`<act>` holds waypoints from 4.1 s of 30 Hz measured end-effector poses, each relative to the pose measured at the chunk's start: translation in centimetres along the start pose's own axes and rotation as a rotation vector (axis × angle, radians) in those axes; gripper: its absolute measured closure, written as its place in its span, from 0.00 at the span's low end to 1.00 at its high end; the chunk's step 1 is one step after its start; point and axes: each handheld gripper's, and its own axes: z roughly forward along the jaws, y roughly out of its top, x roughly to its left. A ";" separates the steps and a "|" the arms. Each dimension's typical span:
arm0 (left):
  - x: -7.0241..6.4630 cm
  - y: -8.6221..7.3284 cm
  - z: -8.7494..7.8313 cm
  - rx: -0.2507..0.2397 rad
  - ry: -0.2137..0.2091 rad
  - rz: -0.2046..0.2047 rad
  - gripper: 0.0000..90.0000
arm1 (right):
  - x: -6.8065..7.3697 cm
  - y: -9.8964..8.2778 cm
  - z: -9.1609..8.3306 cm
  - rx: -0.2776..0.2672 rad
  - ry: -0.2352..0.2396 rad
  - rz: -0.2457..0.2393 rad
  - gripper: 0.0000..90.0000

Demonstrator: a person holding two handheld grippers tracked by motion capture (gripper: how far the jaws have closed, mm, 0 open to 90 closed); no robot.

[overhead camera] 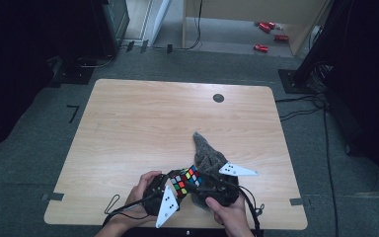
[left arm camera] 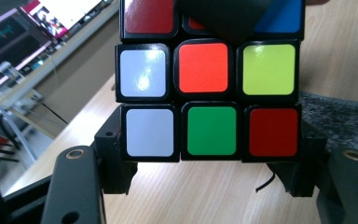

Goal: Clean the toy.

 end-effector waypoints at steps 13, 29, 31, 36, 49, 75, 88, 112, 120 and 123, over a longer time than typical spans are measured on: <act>-0.4 0.0 -0.2 -0.044 0.053 0.033 0.38 | -0.2 -0.1 -0.1 0.018 0.064 0.030 0.38; 0.7 0.2 -0.6 -0.099 -0.043 -0.109 0.37 | -3.4 -0.7 0.0 -0.014 0.319 0.332 0.38; 0.7 0.3 -0.7 -0.095 -0.050 -0.097 0.38 | -3.5 -0.7 -0.1 -0.014 0.317 0.333 0.38; 0.6 0.3 -0.6 -0.089 -0.060 -0.101 0.39 | -2.9 -0.1 -0.7 -0.020 0.251 0.243 0.34; 1.6 -0.4 -0.2 -0.018 -0.101 -0.172 0.39 | 0.4 0.6 -2.2 -0.075 -0.083 -0.164 0.36; 0.6 0.8 1.0 0.111 -0.095 -0.173 0.39 | 2.9 -1.4 1.5 -0.012 -0.308 -0.321 0.27; 1.1 0.4 0.9 0.073 -0.129 -0.230 0.39 | 1.2 -1.1 0.7 -0.032 -0.216 -0.202 0.38; 0.5 0.6 0.4 -0.007 -0.096 -0.166 0.39 | 1.0 -1.1 1.1 0.008 -0.199 -0.097 0.37; 0.3 0.5 0.8 0.011 -0.085 -0.174 0.36 | 1.6 -1.2 0.8 -0.027 -0.230 -0.130 0.39; 0.4 0.4 0.8 0.006 -0.086 -0.186 0.35 | 1.9 -1.1 0.7 -0.029 -0.232 -0.142 0.38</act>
